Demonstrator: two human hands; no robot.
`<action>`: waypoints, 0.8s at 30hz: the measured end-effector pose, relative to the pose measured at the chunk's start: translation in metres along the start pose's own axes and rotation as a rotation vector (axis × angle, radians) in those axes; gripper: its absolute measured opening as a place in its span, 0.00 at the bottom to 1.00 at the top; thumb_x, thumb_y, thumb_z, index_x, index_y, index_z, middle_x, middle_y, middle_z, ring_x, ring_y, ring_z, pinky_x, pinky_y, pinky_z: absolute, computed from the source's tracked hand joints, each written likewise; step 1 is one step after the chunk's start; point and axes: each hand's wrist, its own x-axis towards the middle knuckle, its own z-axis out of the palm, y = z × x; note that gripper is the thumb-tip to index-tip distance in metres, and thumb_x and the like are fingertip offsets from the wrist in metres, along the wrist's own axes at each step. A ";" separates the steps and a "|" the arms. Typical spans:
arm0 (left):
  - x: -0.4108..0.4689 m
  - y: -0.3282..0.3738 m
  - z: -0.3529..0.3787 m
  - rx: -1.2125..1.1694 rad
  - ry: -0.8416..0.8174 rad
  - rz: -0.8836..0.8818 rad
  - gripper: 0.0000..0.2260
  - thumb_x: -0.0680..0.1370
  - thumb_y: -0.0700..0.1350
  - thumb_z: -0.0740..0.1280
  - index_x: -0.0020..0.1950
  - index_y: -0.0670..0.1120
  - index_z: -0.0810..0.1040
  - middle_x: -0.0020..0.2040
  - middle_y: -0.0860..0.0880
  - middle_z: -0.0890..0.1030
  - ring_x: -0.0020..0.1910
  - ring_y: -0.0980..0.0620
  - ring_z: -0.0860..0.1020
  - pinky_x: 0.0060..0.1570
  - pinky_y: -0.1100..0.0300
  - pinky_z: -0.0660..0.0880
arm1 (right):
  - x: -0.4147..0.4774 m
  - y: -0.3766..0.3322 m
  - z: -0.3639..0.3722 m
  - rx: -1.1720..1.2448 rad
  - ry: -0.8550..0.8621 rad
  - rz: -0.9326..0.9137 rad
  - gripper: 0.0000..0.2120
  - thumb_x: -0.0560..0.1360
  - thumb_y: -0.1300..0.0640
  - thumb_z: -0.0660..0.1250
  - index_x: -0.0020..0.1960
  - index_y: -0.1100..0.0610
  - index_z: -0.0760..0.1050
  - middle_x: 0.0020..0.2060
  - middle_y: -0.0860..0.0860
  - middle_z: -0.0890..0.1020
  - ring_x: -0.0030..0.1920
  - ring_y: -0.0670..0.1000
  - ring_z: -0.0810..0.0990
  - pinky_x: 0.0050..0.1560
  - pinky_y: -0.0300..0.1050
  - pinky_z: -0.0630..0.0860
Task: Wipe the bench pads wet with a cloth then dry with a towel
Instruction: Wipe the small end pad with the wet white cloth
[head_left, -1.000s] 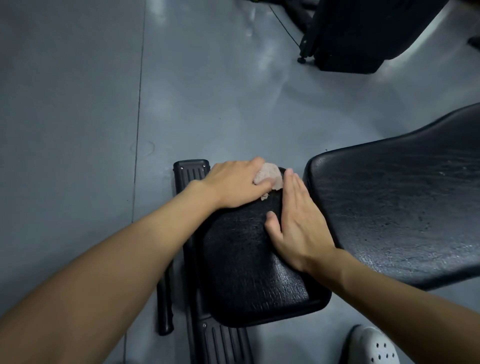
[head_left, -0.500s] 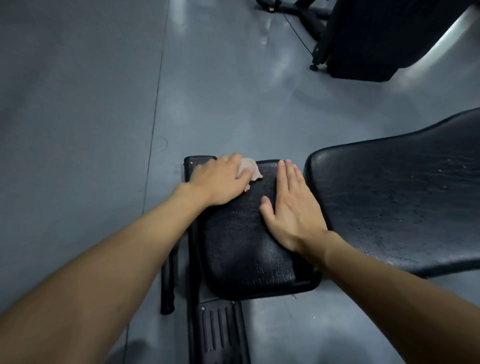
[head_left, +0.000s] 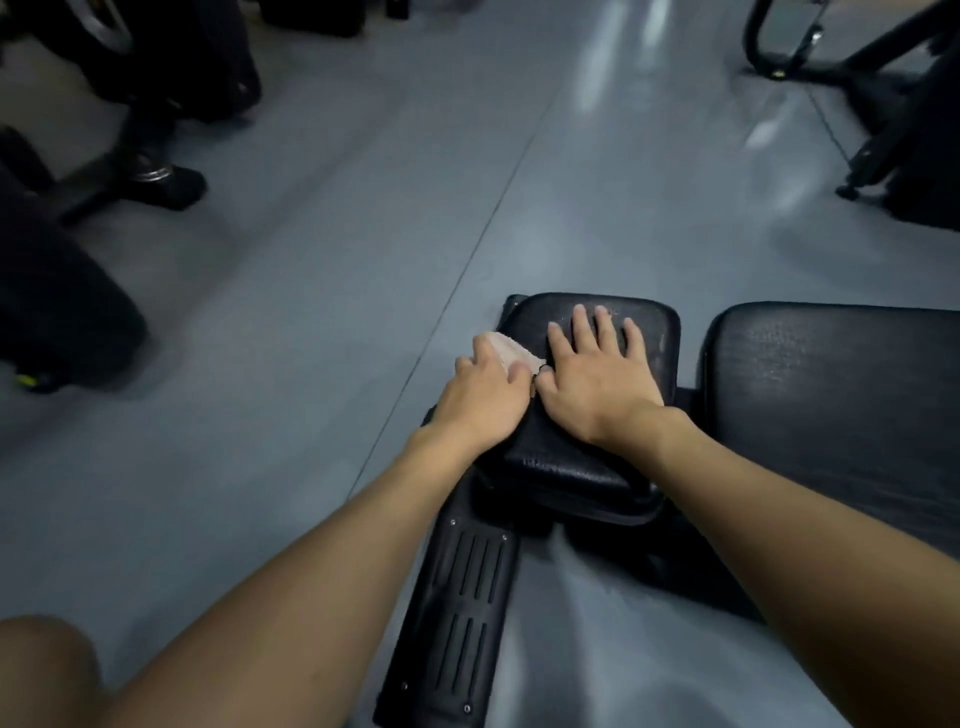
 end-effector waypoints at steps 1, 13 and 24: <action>-0.012 -0.003 0.001 -0.017 0.018 -0.019 0.22 0.82 0.53 0.54 0.74 0.46 0.58 0.66 0.38 0.70 0.60 0.37 0.73 0.50 0.52 0.66 | -0.001 0.001 0.000 0.008 0.002 -0.009 0.31 0.82 0.44 0.43 0.82 0.55 0.47 0.81 0.59 0.44 0.80 0.61 0.39 0.77 0.63 0.37; -0.024 0.017 0.010 0.111 0.076 -0.162 0.27 0.83 0.52 0.50 0.80 0.44 0.50 0.74 0.37 0.63 0.67 0.36 0.69 0.60 0.48 0.67 | -0.001 0.020 -0.011 0.241 -0.031 -0.144 0.27 0.83 0.47 0.45 0.81 0.51 0.56 0.81 0.60 0.48 0.80 0.59 0.41 0.77 0.62 0.35; -0.104 0.004 0.036 0.304 0.055 -0.016 0.32 0.82 0.56 0.43 0.82 0.42 0.41 0.82 0.43 0.40 0.80 0.42 0.39 0.78 0.47 0.40 | -0.030 0.030 -0.018 0.488 0.005 -0.257 0.24 0.82 0.59 0.51 0.77 0.59 0.63 0.76 0.56 0.66 0.79 0.54 0.54 0.79 0.53 0.43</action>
